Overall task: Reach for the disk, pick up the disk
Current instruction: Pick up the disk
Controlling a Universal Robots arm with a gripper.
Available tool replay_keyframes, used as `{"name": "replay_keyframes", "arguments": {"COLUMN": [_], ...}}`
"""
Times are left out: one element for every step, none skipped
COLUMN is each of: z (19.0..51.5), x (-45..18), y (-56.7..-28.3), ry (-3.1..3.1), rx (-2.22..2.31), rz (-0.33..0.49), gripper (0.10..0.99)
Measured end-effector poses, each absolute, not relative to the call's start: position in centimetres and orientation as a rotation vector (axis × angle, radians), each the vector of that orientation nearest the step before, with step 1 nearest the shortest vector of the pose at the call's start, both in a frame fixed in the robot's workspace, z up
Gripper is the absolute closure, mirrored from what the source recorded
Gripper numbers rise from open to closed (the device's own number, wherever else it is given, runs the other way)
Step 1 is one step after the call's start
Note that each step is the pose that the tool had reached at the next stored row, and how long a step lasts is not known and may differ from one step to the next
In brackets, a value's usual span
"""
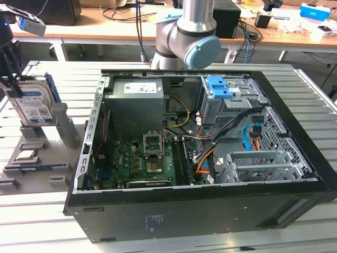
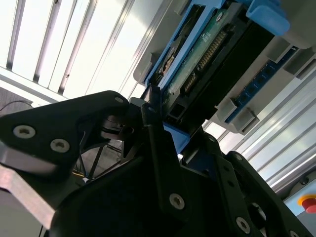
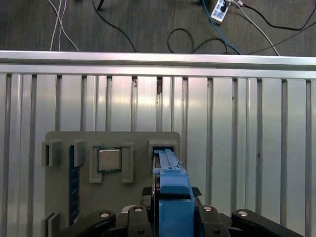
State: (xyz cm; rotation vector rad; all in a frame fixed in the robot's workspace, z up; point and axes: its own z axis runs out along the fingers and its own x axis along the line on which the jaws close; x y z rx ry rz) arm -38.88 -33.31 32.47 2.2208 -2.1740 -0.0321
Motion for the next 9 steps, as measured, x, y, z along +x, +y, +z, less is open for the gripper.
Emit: {"name": "replay_keyframes", "arguments": {"z": [32.5,32.6,32.8,33.0,33.1,33.3,33.4,33.6,33.7], "x": [-38.9,-38.9,-38.9,-38.9,-38.9,-38.9,-38.9,-38.9,-38.9], "y": [-33.3,-33.3,-33.3,-33.3,-33.3,-33.3,-33.3,-33.3,-33.3], "ry": [-2.174,-2.174,-2.174,-2.174,-2.174,-2.174,-2.174,-2.174,-2.174], "rx": [2.221,2.221,2.221,2.221,2.221,2.221,2.221,2.221,2.221], "rz": [-0.032,-0.032,-0.032,-0.032,-0.032,-0.032,-0.032,-0.032,-0.032], "gripper": [0.722,0.722,0.722,0.722,0.722,0.722,0.722,0.722,0.722]}}
